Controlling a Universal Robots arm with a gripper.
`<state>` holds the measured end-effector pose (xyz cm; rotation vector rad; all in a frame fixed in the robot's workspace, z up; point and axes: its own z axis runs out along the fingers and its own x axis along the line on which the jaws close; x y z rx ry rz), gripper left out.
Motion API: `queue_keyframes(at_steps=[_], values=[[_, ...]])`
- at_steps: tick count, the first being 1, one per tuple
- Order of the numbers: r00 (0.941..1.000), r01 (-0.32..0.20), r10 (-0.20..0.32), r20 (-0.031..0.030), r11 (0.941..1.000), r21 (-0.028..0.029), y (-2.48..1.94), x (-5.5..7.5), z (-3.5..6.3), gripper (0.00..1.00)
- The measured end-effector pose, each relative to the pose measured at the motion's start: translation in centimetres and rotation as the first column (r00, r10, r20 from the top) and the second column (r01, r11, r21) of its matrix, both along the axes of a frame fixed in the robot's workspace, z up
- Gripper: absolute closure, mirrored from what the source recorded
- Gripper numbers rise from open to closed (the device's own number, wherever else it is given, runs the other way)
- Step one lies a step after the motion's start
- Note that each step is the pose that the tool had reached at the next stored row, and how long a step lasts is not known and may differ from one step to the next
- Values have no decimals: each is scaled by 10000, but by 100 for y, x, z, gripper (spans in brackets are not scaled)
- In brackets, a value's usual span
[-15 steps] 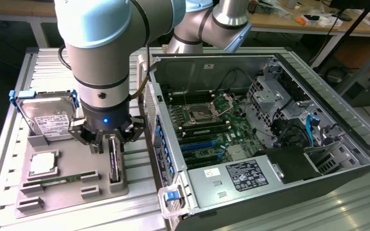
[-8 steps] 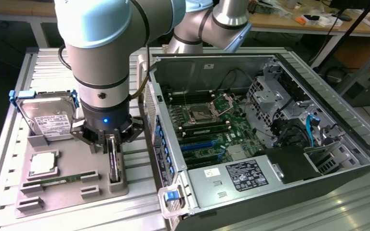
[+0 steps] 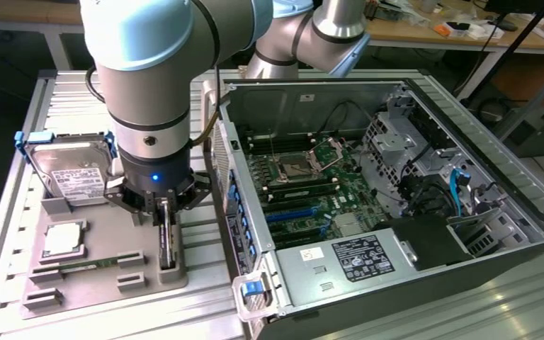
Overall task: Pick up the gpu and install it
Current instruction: 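Pick up the gpu and move the gpu toward the slot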
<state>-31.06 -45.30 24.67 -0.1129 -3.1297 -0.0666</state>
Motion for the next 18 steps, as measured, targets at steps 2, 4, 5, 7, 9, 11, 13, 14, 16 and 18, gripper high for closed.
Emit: queue_keyframes(at_steps=[2,4,5,7,9,11,13,14,16,18], values=[[10000,0,0,0,10000,0,0,0,0,73],[10000,0,0,0,10000,0,0,0,0,73],[10000,0,0,0,10000,0,0,0,0,73],[10000,0,0,1,10000,-2,0,0,0,73],[10000,0,0,0,10000,-2,0,0,0,73],[10000,0,0,3,10000,-1,0,0,2,73],[10000,0,0,1,10000,-2,0,0,16,73],[10000,0,0,0,10000,-2,0,0,21,73],[10000,0,0,0,10000,-3,0,0,36,73],[10000,0,0,0,10000,-2,0,0,51,73]])
